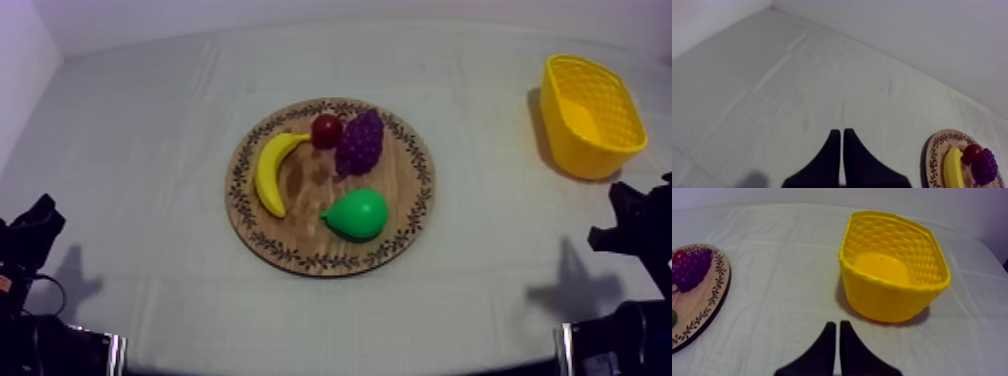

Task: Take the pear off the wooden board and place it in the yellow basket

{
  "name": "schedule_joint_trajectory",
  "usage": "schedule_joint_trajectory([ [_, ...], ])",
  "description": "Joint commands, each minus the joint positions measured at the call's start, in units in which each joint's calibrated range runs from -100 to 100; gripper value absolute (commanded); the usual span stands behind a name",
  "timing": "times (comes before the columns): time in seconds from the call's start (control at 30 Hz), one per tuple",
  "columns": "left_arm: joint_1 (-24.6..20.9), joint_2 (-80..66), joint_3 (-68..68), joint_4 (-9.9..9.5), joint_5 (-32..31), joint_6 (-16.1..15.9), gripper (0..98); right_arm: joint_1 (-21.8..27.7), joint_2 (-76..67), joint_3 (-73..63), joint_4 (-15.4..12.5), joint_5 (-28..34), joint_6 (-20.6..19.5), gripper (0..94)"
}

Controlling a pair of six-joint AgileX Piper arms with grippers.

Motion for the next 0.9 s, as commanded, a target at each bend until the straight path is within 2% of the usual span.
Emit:
schedule_joint_trajectory([
  [0.0,-0.02,0.02,0.02,0.00,0.05,0.00,0.1,-0.01,-0.03,-0.03,0.03,0.97,0.44,0.6],
  [0.3,-0.02,0.02,0.02,0.00,0.05,0.00,0.1,-0.01,-0.03,-0.03,0.03,0.97,1.42,0.4],
  [0.6,-0.02,0.02,0.02,0.00,0.05,0.00,0.1,-0.01,-0.03,-0.69,-0.04,2.90,-0.14,0.4],
  [0.73,-0.02,0.02,0.02,0.00,0.05,0.00,0.1,0.04,-0.07,-4.85,-1.27,7.32,-0.41,0.3],
  [0.87,-0.02,0.02,0.02,0.00,0.05,-0.03,0.1,-0.13,0.03,-9.72,-3.54,9.37,1.06,0.3],
])
